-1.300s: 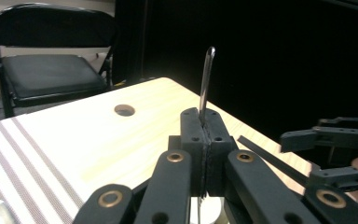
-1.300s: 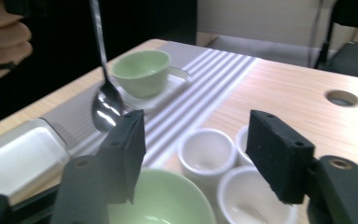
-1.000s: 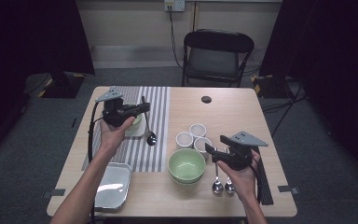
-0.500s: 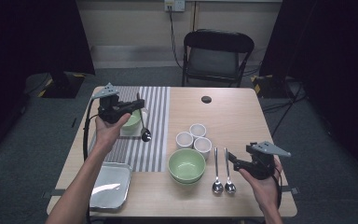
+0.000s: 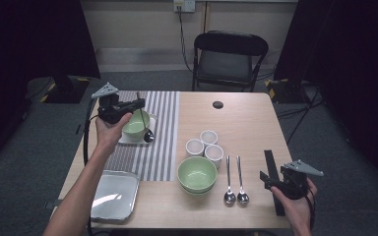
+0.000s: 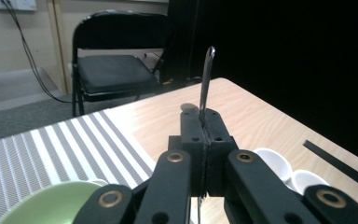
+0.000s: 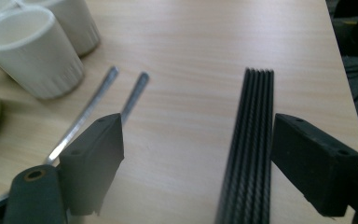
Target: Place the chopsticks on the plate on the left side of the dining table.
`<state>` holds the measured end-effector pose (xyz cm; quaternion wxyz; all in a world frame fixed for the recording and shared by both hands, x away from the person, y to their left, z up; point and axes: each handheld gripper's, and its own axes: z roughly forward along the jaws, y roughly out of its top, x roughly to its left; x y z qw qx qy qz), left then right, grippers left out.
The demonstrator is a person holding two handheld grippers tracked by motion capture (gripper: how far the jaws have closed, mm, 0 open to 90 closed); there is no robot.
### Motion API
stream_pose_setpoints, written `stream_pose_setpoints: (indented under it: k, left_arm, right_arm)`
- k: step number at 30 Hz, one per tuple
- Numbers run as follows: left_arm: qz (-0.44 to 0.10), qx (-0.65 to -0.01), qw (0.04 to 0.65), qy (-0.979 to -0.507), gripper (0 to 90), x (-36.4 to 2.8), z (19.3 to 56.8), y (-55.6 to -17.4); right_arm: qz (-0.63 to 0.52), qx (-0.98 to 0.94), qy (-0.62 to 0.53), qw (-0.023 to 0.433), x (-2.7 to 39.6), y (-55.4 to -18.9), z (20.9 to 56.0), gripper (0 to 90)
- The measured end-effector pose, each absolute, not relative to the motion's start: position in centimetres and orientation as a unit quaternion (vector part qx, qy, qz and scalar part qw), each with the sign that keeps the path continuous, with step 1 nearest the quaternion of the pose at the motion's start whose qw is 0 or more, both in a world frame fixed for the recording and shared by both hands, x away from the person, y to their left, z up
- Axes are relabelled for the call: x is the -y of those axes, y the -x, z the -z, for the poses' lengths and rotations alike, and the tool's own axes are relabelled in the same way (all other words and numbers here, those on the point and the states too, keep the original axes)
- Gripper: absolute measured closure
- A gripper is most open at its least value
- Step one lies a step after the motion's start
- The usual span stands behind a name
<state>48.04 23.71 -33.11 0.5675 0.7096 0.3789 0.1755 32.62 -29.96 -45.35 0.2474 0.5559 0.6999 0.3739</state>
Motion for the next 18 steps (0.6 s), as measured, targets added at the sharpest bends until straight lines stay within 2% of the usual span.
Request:
stream_pose_setpoints:
  k: [10,18]
  left_arm:
    - [-0.196,-0.381,0.571,-0.700,89.8,-24.6,31.5,-49.6]
    - [-0.205,-0.402,0.556,-0.698,89.8,-25.3,32.4,-51.3]
  right_arm:
    - [-0.330,-0.719,-0.566,0.232,31.3,-32.2,48.0,15.9]
    - [-0.304,-0.725,-0.573,0.234,31.6,-32.1,49.3,15.9]
